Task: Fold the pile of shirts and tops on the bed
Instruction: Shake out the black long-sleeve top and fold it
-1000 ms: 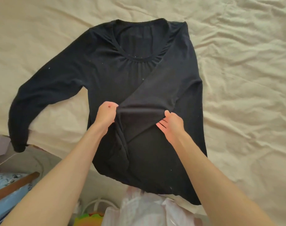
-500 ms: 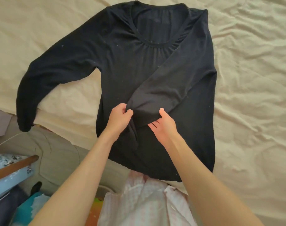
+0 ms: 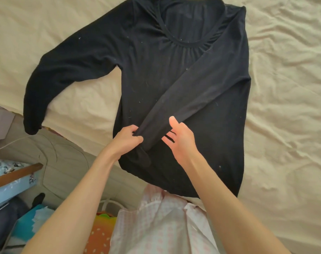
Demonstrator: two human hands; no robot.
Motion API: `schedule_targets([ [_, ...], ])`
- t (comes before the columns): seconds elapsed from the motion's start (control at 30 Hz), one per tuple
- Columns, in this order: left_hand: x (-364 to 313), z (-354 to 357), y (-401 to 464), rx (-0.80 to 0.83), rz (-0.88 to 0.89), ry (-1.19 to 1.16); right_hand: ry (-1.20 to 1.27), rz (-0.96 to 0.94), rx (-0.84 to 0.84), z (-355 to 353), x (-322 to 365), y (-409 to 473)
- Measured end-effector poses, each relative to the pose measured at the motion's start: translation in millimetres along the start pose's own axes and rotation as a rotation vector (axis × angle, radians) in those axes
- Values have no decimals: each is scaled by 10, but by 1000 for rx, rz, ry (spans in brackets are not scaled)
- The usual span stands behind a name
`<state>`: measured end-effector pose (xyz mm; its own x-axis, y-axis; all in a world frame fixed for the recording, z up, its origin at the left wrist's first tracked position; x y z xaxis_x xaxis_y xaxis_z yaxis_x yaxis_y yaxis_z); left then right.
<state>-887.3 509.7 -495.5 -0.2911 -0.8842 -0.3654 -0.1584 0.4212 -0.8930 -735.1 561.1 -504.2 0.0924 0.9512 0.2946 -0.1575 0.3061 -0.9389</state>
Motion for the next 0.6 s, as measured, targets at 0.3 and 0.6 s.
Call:
schedule_targets([
  [0.3,469,-198,-235,54,-36,-139,-48,167,119,202,-664,-180],
  [0.6,1050,-232,-360,-295,-69,-483,-506,50,70,164,-846,-260],
])
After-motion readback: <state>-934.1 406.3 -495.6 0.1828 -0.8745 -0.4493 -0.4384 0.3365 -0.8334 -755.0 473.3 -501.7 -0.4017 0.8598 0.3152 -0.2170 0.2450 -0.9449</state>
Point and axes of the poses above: each hand's wrist, its own y-axis towards the middle knuckle, its own z-axis out of the palm, x = y × z, the point moved 5 cm from there along y, towards the middle knuckle, and after that the axes turned 2 degrees about x, right-handed, at the moved point
